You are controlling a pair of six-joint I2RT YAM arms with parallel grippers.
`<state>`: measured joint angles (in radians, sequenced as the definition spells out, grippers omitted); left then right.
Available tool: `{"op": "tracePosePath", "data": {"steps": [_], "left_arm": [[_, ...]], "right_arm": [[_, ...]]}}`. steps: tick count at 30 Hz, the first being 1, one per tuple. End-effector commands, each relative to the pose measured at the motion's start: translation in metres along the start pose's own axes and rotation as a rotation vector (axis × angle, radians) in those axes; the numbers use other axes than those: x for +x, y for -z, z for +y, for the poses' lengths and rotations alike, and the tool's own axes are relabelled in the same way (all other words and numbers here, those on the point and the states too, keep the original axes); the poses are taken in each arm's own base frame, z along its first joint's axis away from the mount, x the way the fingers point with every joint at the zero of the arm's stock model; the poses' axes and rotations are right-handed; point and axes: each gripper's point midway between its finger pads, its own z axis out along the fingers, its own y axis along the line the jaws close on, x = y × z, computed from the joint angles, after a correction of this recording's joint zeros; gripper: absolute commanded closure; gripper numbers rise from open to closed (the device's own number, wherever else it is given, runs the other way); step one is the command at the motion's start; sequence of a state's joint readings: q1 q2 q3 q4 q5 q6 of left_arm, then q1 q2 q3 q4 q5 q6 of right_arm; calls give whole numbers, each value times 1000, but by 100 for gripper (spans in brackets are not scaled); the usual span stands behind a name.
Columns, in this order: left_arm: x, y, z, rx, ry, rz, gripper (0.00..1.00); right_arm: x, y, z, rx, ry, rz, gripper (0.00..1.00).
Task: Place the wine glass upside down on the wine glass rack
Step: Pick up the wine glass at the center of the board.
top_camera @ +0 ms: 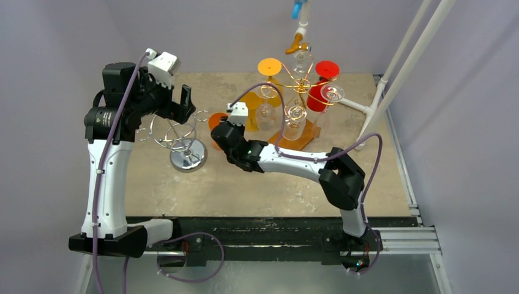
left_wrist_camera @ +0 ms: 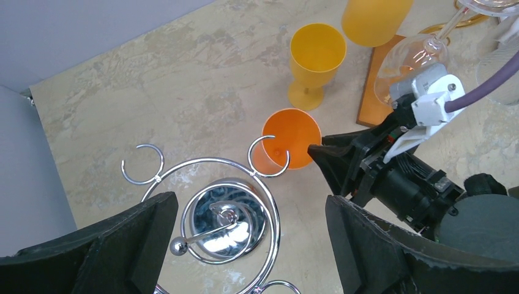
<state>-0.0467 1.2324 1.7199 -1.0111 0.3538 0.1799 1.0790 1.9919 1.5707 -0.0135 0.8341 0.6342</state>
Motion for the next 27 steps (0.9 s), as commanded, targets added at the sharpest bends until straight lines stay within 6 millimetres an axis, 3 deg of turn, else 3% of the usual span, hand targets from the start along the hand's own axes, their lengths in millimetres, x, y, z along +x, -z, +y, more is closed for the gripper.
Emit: {"op": "tracePosePath", "data": {"steps": [1, 10, 14, 18, 23, 27], "left_arm": [[-7, 12, 1, -30, 8, -27, 0], [-7, 10, 0, -22, 12, -25, 0], [-6, 10, -1, -15, 11, -20, 0], [-1, 7, -3, -2, 18, -5, 0], [3, 5, -8, 27, 20, 6, 0], [5, 5, -14, 64, 24, 9, 0]], "right_arm": [[14, 16, -14, -1, 13, 43, 68], [37, 27, -15, -38, 16, 97, 75], [39, 29, -16, -39, 19, 105, 88], [26, 40, -18, -62, -5, 75, 100], [13, 61, -17, -106, -9, 45, 100], [-2, 96, -13, -145, 14, 5, 100]]}}
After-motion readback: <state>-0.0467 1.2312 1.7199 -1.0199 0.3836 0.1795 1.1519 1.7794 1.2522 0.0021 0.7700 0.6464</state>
